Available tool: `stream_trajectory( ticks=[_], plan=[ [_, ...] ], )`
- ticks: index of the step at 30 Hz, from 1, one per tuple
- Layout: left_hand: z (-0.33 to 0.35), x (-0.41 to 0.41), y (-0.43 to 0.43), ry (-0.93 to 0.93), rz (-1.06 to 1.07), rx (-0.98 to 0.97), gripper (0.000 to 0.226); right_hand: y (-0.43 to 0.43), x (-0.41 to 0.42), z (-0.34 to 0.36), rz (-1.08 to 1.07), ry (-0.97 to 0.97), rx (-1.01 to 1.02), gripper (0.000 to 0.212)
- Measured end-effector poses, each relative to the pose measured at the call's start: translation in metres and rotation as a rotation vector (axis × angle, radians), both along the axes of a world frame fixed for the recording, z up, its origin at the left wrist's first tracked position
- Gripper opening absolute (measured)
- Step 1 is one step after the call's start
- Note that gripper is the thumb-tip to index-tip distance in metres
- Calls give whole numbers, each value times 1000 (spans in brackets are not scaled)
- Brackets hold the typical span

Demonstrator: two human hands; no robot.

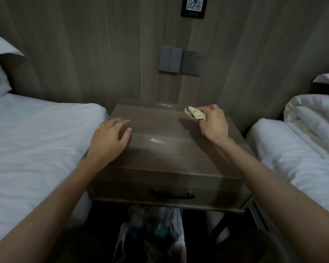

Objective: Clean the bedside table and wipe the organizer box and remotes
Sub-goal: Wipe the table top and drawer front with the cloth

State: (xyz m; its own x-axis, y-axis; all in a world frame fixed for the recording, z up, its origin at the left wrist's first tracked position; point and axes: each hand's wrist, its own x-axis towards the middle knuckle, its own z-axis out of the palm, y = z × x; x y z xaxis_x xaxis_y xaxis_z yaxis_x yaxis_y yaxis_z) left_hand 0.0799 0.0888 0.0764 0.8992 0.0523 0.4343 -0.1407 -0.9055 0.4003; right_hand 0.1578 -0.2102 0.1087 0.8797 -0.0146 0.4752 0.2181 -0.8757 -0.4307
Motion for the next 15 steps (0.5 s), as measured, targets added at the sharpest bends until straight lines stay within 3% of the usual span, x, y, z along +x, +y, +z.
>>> stream_trajectory(
  ticks=[6,15],
  plan=[
    [-14,34,14,12,10,40,41,15,92,-9,-49,25,-186,48],
    [-24,43,18,10,61,-54,47,1,182,-49,-332,150,-167,41]
  ],
)
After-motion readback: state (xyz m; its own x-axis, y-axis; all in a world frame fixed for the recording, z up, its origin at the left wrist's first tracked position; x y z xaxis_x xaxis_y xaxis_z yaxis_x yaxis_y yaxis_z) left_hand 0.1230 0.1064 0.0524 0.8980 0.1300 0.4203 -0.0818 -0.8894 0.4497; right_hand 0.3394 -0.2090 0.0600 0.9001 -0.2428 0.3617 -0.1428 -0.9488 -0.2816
